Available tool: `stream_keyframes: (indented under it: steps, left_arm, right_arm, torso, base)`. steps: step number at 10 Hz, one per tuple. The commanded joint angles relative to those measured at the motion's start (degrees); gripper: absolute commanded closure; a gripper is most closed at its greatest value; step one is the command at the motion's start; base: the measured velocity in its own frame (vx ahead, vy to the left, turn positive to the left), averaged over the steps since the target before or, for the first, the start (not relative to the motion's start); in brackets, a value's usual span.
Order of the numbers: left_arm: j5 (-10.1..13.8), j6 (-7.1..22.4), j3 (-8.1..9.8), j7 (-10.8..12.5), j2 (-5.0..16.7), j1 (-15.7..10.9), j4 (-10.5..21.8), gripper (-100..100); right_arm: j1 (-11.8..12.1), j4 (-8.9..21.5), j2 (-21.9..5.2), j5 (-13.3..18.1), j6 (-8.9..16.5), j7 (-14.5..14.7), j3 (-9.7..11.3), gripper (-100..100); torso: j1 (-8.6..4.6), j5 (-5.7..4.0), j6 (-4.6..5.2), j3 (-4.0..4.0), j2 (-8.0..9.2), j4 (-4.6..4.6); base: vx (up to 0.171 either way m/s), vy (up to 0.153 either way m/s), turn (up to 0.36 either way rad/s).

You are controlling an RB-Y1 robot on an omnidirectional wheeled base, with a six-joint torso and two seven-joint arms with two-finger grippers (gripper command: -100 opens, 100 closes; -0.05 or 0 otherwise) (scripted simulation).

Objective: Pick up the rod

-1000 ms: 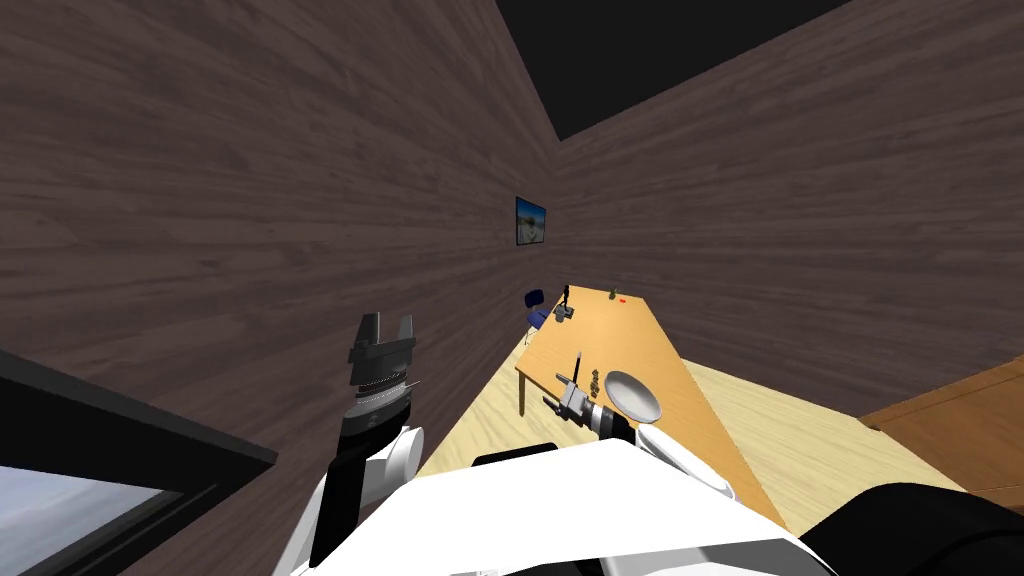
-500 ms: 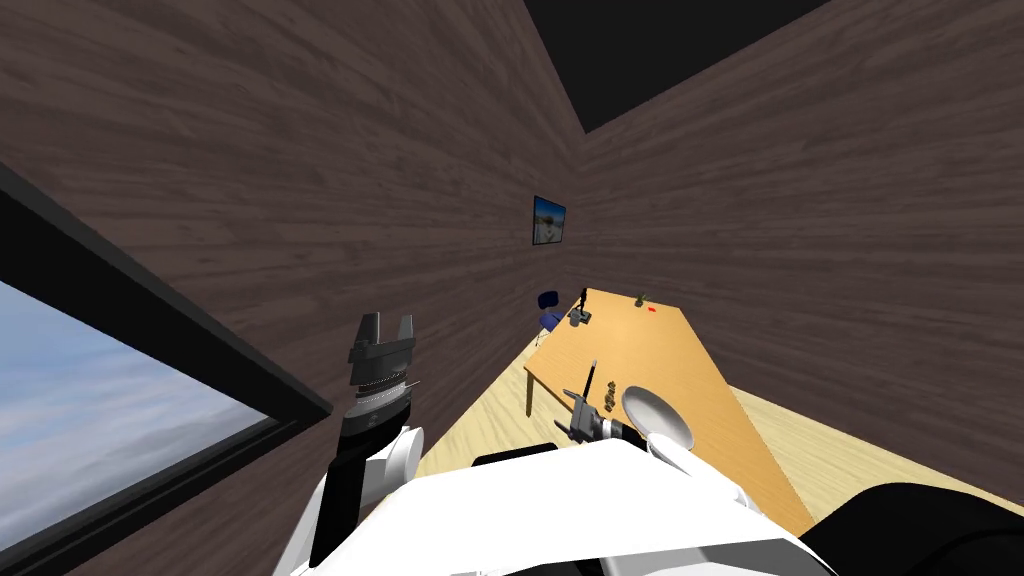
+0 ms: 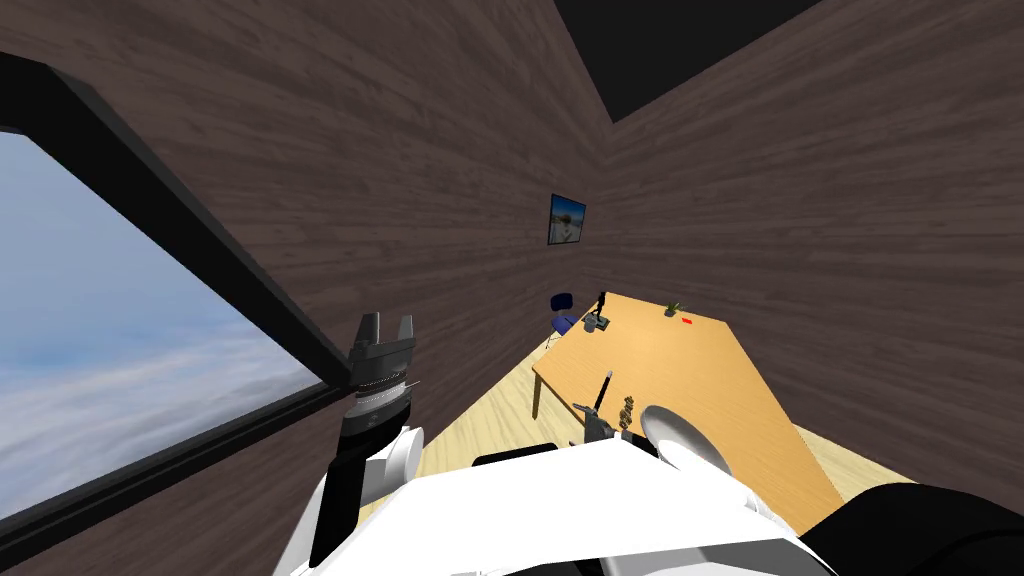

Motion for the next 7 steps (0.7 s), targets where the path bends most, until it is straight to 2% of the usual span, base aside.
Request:
stream_keyframes:
  steps: [1,2,3,4,5,6,7]
  left_arm:
    - [0.0,0.0,0.00,0.0,0.0,0.0,0.0,0]
    - [0.0,0.0,-0.01,0.0,0.0,0.0,0.0,0]
    - [0.0,0.0,0.00,0.0,0.0,0.0,0.0,0]
    - [0.0,0.0,0.00,0.0,0.0,0.0,0.0,0]
    - [0.0,0.0,0.00,0.0,0.0,0.0,0.0,0]
    - [0.0,0.0,0.00,0.0,0.0,0.0,0.0,0]
    - [0.0,0.0,0.00,0.0,0.0,0.0,0.0,0]
  right_arm:
    - [-0.4,1.7,-2.6,2.9,1.1,-0.3,1.7,-100]
    - [-0.4,1.7,-2.6,4.1,1.1,-0.3,1.7,-100]
    - [-0.5,3.6,-4.5,6.4,1.3,0.1,2.8,-100]
    - [-0.5,3.6,-4.5,6.9,1.3,0.1,2.8,-100]
    - [-0.7,5.5,-6.3,9.1,1.4,0.5,3.8,-100]
    - [-0.7,5.5,-6.3,9.7,1.4,0.5,3.8,-100]
    - [-0.8,7.4,-8.0,12.0,1.5,0.9,4.7,-100]
  torso:
    - [0.00,0.00,0.00,0.00,0.00,0.00]
    - [-0.01,0.00,-0.06,-0.01,-0.02,0.00]
    - [-0.01,-0.01,0.03,-0.01,-0.02,-0.01]
    - [-0.02,0.00,-0.03,-0.01,-0.02,0.00]
    - [-0.02,-0.01,0.03,-0.01,-0.02,-0.01]
    - [-0.02,0.00,-0.03,-0.02,-0.04,-0.01]
    - [-0.01,-0.01,0.02,-0.03,-0.04,-0.01]
  base:
    - [0.002,-0.023,0.375]
    - [0.002,-0.031,0.155]
    - [0.003,-0.030,0.291]
    - [0.004,-0.032,0.153]
    - [0.005,-0.027,0.274]
    - [0.006,-0.032,0.193]
    - [0.008,-0.031,0.274]
